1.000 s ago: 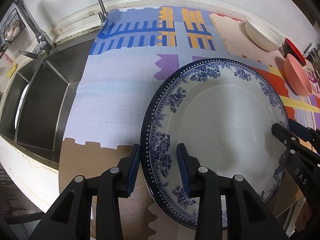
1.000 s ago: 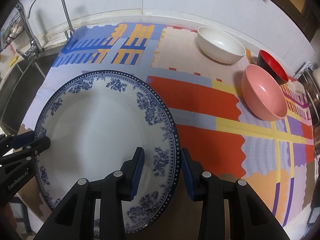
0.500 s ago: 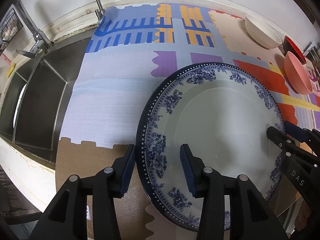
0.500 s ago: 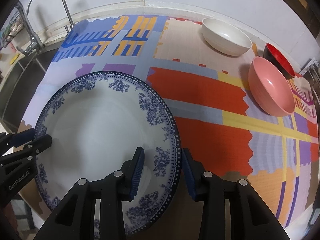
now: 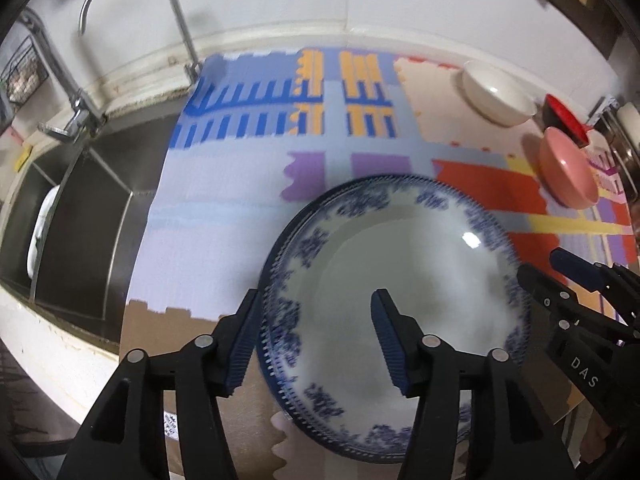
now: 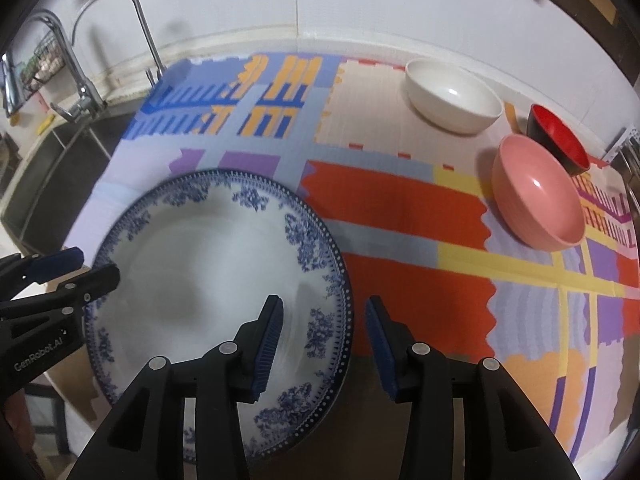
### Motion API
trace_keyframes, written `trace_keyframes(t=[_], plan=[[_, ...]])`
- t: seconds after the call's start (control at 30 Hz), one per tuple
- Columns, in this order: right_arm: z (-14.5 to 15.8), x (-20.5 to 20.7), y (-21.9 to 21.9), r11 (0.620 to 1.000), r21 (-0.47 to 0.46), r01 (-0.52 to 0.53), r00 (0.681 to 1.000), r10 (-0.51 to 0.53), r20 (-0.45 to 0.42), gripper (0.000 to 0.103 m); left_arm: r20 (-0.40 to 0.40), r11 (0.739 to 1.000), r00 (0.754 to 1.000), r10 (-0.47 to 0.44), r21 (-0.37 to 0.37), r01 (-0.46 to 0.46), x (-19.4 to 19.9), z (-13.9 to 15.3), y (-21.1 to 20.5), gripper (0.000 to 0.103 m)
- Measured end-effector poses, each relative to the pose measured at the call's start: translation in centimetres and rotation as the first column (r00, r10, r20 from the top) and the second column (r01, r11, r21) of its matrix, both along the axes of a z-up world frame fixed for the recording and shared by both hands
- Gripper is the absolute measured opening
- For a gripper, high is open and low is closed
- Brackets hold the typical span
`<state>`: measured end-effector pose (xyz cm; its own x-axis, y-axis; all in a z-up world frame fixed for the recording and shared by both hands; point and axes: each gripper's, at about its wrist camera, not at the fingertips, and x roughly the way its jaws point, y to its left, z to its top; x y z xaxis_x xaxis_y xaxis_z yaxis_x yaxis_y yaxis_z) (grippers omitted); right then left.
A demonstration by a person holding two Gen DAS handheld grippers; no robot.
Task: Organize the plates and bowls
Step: 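Open both grippers and lift them off the plate stack, then move both grippers to the rim of the pink bowl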
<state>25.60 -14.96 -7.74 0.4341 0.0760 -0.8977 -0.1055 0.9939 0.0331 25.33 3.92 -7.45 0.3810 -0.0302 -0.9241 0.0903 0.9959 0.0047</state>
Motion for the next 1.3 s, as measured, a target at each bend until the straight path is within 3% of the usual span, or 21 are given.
trace_keyframes(t=[0.23, 0.33, 0.8, 1.07, 1.3], plan=[[2.3, -0.6, -2.5, 0.999, 0.023, 0.031, 0.998, -0.032, 0.047, 0.045, 0.058, 0.998, 0.997, -0.058, -0.020, 0.059, 0.4, 2.0, -3.2, 0.067], [2.9, -0.8, -3.8, 0.998, 0.026, 0.058, 0.996, -0.059, 0.067, 0.049, 0.077, 0.995, 0.993, -0.090, -0.023, 0.092, 0.8, 2.6, -4.9, 0.067], [5.2, -1.5, -12.3, 0.972, 0.042, 0.232, 0.964, -0.236, 0.125, 0.050, 0.159, 0.963, 0.952, -0.263, -0.016, 0.269, 2.6, 5.3, -13.8, 0.070], [6.3, -1.2, -16.3, 0.951, 0.045, 0.306, 0.936, -0.310, 0.170, 0.050, 0.182, 0.946, 0.930, -0.319, -0.003, 0.325, 4.4, 6.2, -17.8, 0.070], [5.9, 0.3, -19.7, 0.934, 0.059, 0.353, 0.916, -0.358, 0.179, 0.050, 0.155, 0.932, 0.920, -0.359, -0.002, 0.364, 6.6, 5.7, -21.2, 0.070]])
